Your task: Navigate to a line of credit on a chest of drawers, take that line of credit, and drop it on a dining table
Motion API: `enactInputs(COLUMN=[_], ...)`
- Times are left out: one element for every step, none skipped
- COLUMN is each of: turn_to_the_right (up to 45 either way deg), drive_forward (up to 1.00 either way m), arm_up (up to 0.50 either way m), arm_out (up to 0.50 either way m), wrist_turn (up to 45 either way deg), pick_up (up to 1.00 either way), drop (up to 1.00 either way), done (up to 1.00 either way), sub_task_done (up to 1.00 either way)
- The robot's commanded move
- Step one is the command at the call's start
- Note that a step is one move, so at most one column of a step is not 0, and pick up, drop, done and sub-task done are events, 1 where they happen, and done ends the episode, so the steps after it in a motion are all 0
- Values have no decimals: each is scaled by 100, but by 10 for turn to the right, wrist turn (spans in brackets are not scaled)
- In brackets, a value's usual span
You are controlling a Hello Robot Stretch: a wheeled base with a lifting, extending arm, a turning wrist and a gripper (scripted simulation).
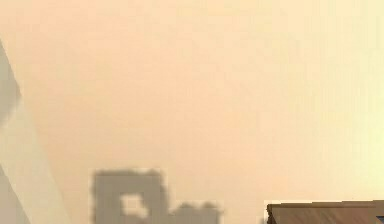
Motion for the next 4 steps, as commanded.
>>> enactInputs(turn_to_the_right=[450, 330, -450, -210], drive_forward=[0, 0, 0, 0], arm_up=[0, 0, 0, 0], arm_out=[0, 0, 0, 0], wrist_turn=[0, 0, 0, 0], pick_up=[0, 0, 0, 0], drop=[0, 0, 0, 0], done=[0, 0, 0, 0], sub_task_done=[0, 0, 0, 0])
